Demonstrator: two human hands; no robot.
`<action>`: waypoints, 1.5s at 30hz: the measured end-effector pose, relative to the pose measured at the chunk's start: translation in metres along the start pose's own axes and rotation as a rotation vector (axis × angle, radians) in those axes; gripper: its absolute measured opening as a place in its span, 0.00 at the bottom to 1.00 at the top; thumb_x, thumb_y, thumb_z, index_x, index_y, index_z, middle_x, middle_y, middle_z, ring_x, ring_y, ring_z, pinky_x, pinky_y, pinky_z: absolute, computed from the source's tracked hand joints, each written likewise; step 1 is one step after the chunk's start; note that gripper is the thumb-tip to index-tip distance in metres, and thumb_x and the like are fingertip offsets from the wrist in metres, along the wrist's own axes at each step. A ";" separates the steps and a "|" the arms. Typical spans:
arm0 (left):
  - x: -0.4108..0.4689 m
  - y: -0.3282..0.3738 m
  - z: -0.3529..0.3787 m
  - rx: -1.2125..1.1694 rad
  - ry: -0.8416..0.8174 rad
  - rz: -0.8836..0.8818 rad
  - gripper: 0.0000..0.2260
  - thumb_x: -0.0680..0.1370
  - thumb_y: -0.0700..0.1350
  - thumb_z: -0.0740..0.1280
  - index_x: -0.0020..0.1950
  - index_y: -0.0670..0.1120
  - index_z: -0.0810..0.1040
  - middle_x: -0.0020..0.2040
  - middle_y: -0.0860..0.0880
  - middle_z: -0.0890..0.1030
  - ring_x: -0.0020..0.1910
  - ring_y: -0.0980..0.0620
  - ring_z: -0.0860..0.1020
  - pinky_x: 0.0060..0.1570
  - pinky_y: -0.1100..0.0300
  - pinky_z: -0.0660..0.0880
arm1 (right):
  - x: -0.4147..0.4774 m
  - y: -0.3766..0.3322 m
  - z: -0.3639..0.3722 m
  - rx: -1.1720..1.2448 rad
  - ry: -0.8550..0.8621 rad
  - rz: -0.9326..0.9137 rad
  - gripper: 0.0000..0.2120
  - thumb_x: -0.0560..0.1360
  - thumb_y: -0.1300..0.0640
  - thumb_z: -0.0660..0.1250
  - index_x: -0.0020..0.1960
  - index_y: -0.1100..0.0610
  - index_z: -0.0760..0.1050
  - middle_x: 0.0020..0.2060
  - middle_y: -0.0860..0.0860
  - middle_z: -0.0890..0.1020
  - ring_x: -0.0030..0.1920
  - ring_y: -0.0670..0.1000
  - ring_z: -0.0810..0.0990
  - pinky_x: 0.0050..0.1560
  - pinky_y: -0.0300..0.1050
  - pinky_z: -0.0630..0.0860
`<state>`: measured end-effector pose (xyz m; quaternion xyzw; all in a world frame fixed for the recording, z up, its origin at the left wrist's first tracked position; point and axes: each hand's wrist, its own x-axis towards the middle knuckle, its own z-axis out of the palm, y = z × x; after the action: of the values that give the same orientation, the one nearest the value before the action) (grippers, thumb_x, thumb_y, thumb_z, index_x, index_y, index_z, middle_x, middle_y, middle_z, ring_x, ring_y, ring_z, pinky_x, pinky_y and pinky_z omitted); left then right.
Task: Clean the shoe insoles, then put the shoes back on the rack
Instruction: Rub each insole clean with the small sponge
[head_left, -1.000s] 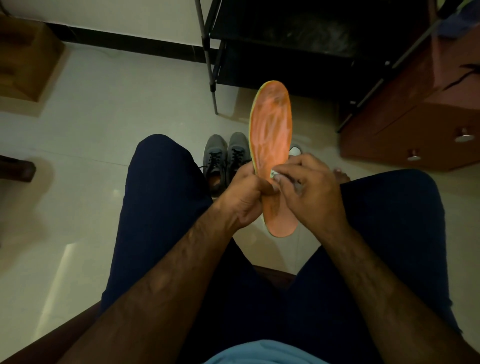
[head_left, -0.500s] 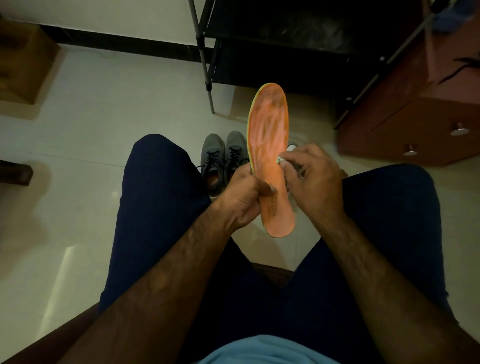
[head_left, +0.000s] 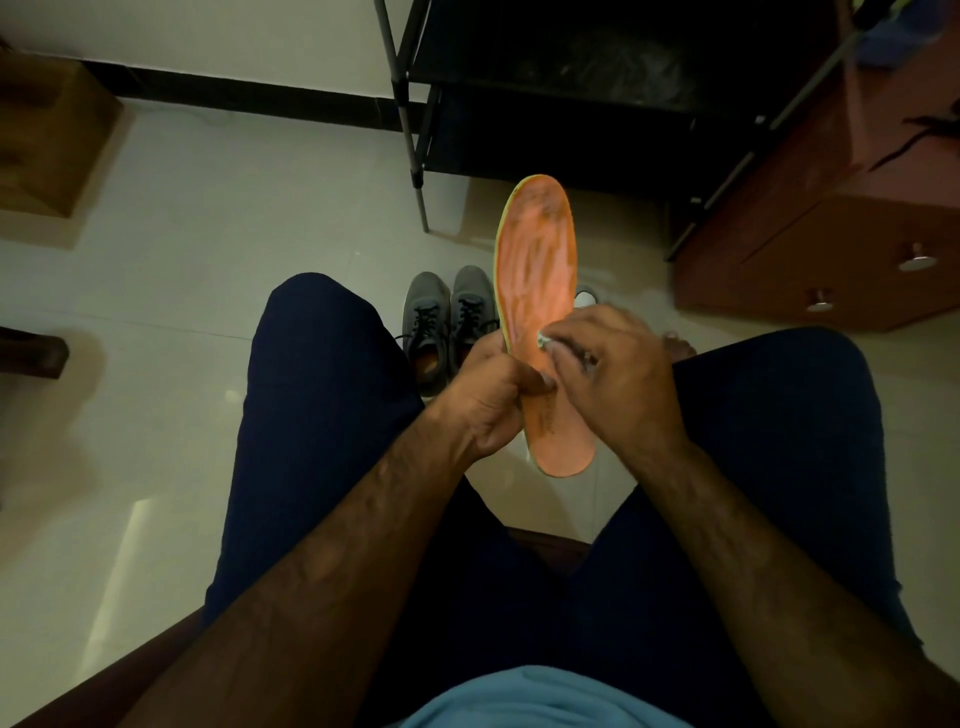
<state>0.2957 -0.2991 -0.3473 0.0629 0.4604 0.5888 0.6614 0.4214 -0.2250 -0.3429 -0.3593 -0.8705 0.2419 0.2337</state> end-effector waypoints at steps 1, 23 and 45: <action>0.000 -0.001 0.001 0.000 0.000 -0.009 0.27 0.72 0.19 0.55 0.68 0.34 0.74 0.54 0.36 0.81 0.55 0.41 0.81 0.57 0.46 0.80 | 0.005 0.004 -0.001 0.003 0.035 0.038 0.07 0.76 0.61 0.73 0.53 0.57 0.85 0.49 0.53 0.83 0.51 0.53 0.81 0.52 0.52 0.79; -0.002 0.000 -0.001 0.068 -0.002 -0.001 0.27 0.73 0.19 0.54 0.68 0.34 0.74 0.54 0.36 0.79 0.55 0.41 0.81 0.63 0.43 0.76 | 0.008 0.000 0.004 -0.004 0.007 0.055 0.07 0.77 0.60 0.71 0.53 0.57 0.86 0.48 0.52 0.82 0.52 0.54 0.79 0.54 0.51 0.77; 0.002 -0.006 -0.005 0.026 -0.097 0.011 0.22 0.67 0.23 0.59 0.60 0.32 0.76 0.47 0.38 0.80 0.50 0.43 0.81 0.51 0.52 0.79 | -0.006 -0.014 0.007 0.017 -0.054 0.017 0.09 0.78 0.55 0.69 0.55 0.52 0.86 0.49 0.48 0.83 0.52 0.53 0.77 0.52 0.52 0.75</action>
<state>0.2969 -0.3011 -0.3553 0.1028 0.4351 0.5826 0.6787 0.4143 -0.2404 -0.3410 -0.3581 -0.8712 0.2610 0.2111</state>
